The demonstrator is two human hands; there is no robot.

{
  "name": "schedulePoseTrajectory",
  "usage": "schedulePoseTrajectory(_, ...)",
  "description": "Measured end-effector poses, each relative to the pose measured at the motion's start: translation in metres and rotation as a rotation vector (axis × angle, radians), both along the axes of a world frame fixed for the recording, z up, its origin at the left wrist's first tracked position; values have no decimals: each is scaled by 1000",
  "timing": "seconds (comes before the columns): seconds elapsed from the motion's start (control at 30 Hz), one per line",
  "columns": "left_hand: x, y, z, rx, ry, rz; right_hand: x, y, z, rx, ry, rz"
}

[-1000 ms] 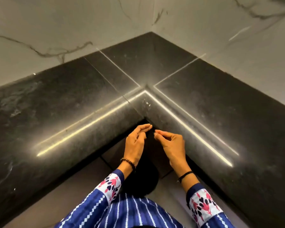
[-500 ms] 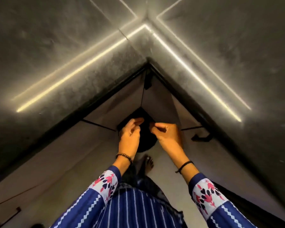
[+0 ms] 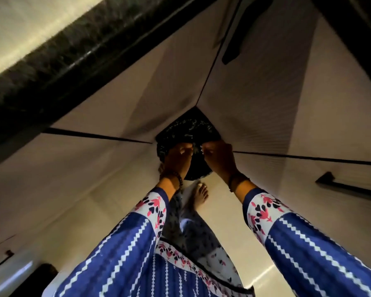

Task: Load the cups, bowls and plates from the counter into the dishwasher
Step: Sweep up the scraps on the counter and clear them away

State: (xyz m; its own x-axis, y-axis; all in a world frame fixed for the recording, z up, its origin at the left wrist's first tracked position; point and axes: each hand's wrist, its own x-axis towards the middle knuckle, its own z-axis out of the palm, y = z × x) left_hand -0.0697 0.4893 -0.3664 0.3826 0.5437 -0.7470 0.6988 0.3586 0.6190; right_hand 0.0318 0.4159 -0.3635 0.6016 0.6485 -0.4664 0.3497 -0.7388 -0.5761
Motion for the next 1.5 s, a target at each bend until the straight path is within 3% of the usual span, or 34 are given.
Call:
schedulePoseTrajectory(0.17, -1, 5, 6, 70, -21, 10, 7, -2, 12, -55, 8, 17)
schedulePoseTrajectory(0.33, -3, 4, 34, 143, -66, -34, 3, -5, 35, 49, -37, -47)
schedulePoseTrajectory(0.6, 4, -1, 110, 290, -102, -63, -7, -6, 112, 148, -85, -66)
schedulePoseTrajectory(0.7, -2, 1, 152, 311, -95, -112, -7, -14, 153, 97, -84, -63)
schedulePoseTrajectory(0.83, -7, 3, 209, 419, -176, -219, -13, -21, 217, 267, -91, -27)
schedulePoseTrajectory(1.13, -1, 12, 313, 663, -444, -162, -24, -20, 323, 575, -109, -94)
schedulePoseTrajectory(1.37, 23, 48, 357, 770, -570, -132, 3, 15, 364, 646, -210, -63)
schedulePoseTrajectory(1.5, 42, 78, 353, 957, -511, -155, 32, 41, 365, 624, -325, -41)
